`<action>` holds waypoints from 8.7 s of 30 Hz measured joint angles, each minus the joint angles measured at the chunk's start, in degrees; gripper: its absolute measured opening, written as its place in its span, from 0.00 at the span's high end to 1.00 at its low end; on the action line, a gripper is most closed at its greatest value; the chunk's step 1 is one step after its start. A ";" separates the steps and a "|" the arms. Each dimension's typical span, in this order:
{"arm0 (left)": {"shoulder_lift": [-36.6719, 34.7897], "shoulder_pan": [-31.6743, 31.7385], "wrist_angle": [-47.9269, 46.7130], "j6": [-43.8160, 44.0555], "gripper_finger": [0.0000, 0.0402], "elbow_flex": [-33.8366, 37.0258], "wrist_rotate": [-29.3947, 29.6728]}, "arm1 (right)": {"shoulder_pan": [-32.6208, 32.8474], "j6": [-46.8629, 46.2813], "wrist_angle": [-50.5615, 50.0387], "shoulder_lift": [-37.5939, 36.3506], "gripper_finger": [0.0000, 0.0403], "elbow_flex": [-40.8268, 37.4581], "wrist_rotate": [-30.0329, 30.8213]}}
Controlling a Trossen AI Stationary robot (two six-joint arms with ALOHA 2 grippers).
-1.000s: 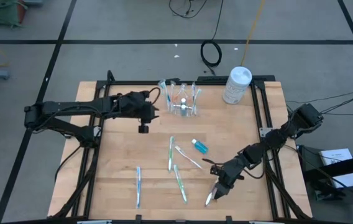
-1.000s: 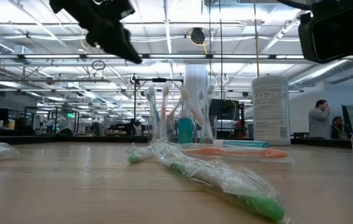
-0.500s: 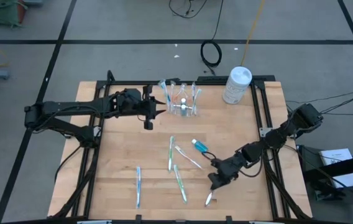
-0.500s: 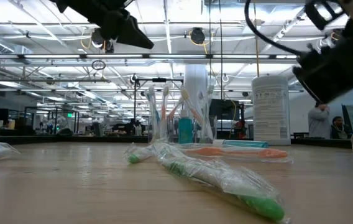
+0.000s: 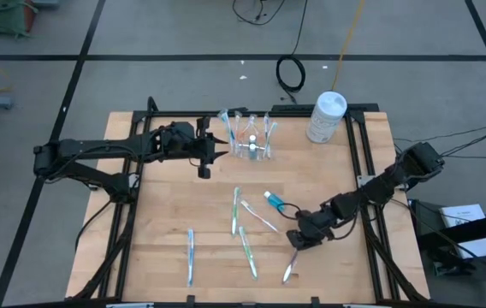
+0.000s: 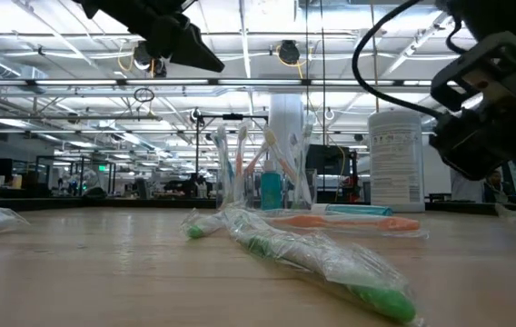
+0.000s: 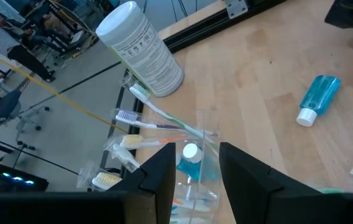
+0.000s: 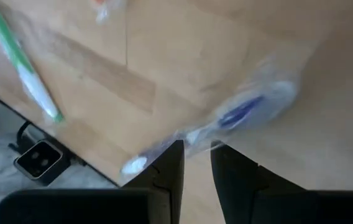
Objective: Pick & Place toothbrushing station
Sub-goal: Put the purple toothbrush into the transparent organizer, then put the green toothbrush into the transparent organizer
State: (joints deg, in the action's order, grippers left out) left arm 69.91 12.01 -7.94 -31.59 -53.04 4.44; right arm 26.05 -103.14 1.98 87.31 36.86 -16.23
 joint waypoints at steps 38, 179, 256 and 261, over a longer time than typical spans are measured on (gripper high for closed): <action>0.00 0.01 -2.97 -0.18 0.68 0.00 -0.01 | -4.78 26.98 -7.52 -1.59 0.99 -0.10 13.60; 32.05 -18.23 -2.37 87.03 0.68 -0.02 6.68 | -22.94 88.85 13.44 -5.62 0.77 0.00 25.18; 13.41 -14.47 4.40 64.15 0.97 -0.11 25.66 | -22.57 88.78 14.47 -5.62 0.77 -0.02 25.11; 11.91 -13.41 14.47 54.94 0.98 -0.13 30.36 | -22.57 88.81 14.49 -5.62 0.77 -0.02 25.11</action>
State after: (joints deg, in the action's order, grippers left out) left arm 81.82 -1.40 6.53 23.35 -53.17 34.80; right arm 3.49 -14.33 16.47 81.69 36.84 8.88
